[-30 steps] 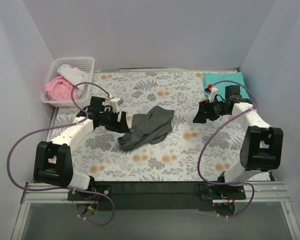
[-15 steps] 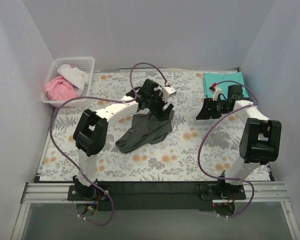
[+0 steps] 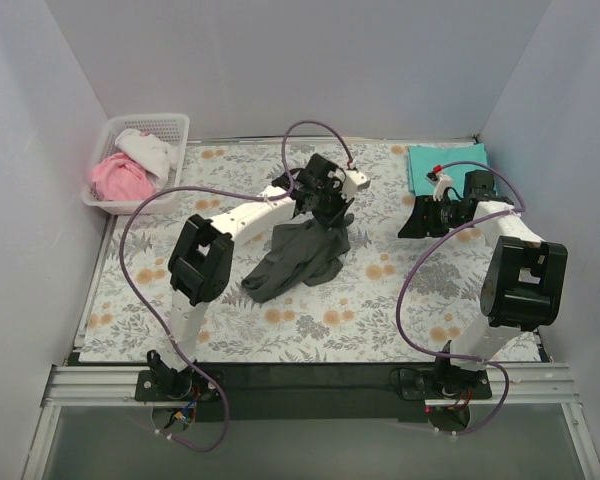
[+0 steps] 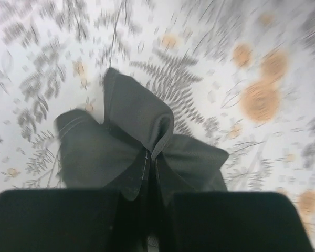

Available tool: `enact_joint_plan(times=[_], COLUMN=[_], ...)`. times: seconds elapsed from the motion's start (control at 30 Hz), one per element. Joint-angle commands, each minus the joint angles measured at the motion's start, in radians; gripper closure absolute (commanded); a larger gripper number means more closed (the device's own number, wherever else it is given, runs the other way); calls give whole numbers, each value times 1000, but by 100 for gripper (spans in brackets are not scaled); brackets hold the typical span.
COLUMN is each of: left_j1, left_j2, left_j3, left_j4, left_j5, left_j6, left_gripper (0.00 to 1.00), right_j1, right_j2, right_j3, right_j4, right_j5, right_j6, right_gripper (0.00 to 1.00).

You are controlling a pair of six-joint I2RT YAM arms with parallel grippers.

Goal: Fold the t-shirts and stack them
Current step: Flatten the tshirt out

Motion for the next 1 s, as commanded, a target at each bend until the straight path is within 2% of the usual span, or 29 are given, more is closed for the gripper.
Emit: enact_joint_plan(times=[0.0,0.1,0.2,0.43,0.47,0.5,0.67,0.77,0.83,0.97], left_j1=[25,84,121,214,222,225,243,257,265,273], left_j2=[-217,-354,-472,-661,-681,-724,-776,-776,-775,-753], left_j3=[177,191,121,-256,-374,-426,-702,-773,-823,-908], left_j4=[12,31,3,19,54,67,79,59,52,7], left_j5=[153,295,326,324,317,320,330,344,341,309], left_j6=[-69,-134,-122,-189,-200,-199,-188,-171,-151,-53], left_gripper=[100,100,100,100,100,100,100,100,100,100], right_j1=[1,4,13,19,21,24,62,106,177,327], right_j2=[-34,-26,-17,16,14,13,3,9,26,159], right_j3=[35,57,89,144,144,144,138,164,185,363], right_j4=[-11,-3,14,24,24,23,17,9,6,8], right_j5=[-53,-84,-110,-129,-130,-132,-106,-38,32,149], right_j6=[-11,-7,4,22,19,21,-24,-65,-77,-68], right_gripper=[44,41,37,40,40,40,40,39,39,37])
